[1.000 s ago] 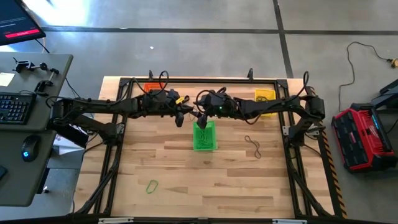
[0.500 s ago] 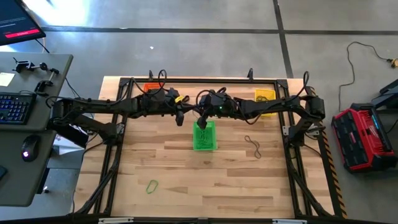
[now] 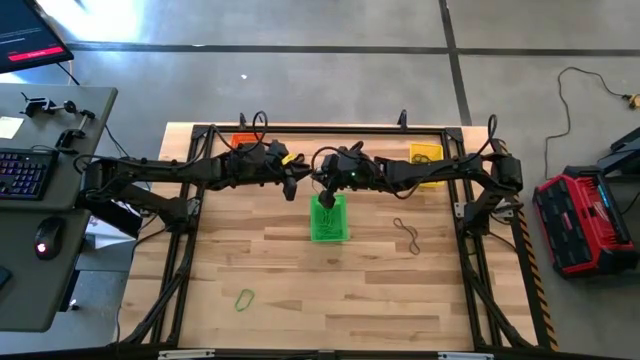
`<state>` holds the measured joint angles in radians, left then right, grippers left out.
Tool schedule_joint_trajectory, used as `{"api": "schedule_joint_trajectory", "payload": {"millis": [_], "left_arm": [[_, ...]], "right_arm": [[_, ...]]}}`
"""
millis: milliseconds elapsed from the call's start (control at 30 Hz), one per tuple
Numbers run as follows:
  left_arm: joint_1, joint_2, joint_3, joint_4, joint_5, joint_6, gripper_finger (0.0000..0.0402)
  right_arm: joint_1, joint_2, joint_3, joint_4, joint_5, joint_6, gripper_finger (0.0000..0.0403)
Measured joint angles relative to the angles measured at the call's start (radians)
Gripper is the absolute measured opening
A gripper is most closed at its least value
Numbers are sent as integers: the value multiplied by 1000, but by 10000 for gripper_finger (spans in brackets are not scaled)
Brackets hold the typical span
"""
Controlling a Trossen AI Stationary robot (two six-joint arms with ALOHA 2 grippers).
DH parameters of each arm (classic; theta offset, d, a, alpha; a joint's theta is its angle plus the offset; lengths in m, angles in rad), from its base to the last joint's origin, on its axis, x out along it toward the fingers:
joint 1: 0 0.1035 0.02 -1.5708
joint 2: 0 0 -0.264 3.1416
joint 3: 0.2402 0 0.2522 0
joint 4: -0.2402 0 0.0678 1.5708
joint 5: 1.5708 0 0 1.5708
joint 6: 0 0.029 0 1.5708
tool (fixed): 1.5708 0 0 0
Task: Sort rubber bands into baskets
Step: Put the purple rubber band into the yellow bin
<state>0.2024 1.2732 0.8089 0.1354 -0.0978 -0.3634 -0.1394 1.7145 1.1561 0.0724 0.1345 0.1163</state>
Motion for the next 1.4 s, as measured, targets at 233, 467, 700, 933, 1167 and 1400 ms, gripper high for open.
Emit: {"api": "schedule_joint_trajectory", "payload": {"millis": [233,467,700,933,1167,1400], "left_arm": [[7,0,0,-10,-19,-1,115],[8,0,0,-11,-20,0,105],[8,0,0,-11,-20,0,99],[8,0,0,-12,-21,26,99],[8,0,0,-16,-21,35,99],[8,0,0,-17,-21,34,99]], "right_arm": [[-7,-1,0,-74,35,57,1],[-45,-1,0,-278,163,162,0],[-86,-2,0,-508,241,277,0],[-153,-48,0,-714,294,354,0],[-260,-206,0,-939,376,391,0],[-395,-346,0,-1089,439,395,0]]}}
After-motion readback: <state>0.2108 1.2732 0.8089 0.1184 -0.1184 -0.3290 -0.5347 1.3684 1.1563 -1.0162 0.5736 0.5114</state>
